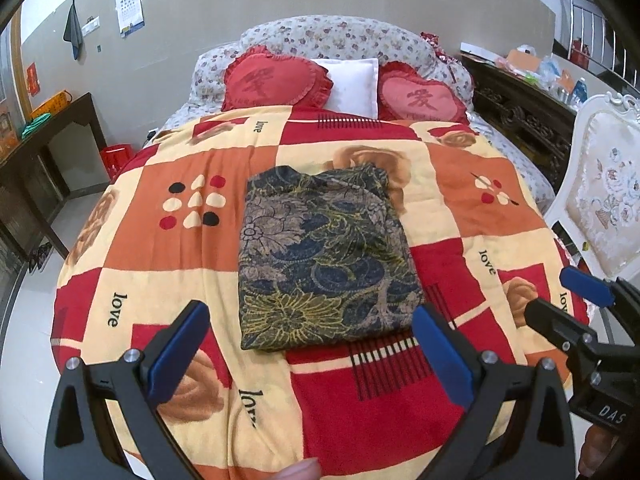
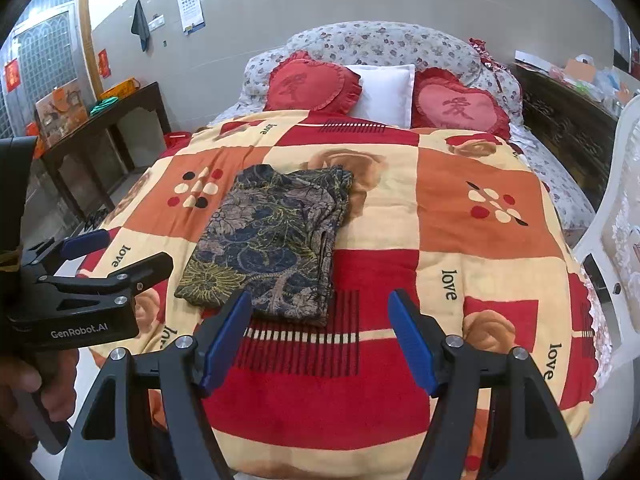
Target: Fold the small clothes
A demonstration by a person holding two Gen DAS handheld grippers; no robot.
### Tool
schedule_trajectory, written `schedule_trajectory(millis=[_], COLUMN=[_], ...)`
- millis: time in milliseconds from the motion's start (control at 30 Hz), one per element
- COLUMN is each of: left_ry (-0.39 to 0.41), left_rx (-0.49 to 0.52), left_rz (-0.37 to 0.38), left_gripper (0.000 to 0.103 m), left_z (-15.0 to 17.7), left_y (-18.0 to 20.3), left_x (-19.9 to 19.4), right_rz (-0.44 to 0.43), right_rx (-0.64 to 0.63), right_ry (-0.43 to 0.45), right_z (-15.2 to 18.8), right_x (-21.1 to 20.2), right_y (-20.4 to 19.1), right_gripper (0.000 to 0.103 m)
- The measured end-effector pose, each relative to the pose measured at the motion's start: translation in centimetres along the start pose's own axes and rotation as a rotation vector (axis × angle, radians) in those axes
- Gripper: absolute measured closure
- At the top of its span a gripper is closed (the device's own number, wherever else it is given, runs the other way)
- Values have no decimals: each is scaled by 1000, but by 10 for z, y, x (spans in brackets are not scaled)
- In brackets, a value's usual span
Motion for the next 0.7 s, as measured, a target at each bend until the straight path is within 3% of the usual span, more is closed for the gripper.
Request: schedule_trajectory(millis=[700], left_ry=[-36], left_rx=[-21], left_rz=[2], left_gripper=[0], left_z=[6], left_y=[-1], left_x=[19], right_rz=[-3], right_rx=[-33], right_ry=[-39], right_z=[2], right_x=[11], right_y=[-6], right_gripper=[31])
Point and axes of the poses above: each gripper's, at about its wrist camera, not at the fingertips, and x roughly the way its jaws point, y to its right, z to its underside, the point moved 6 cm from there along x, roughly the way its jaws point, and after that the axes turned 1 degree about -x, right-handed, at the moved point
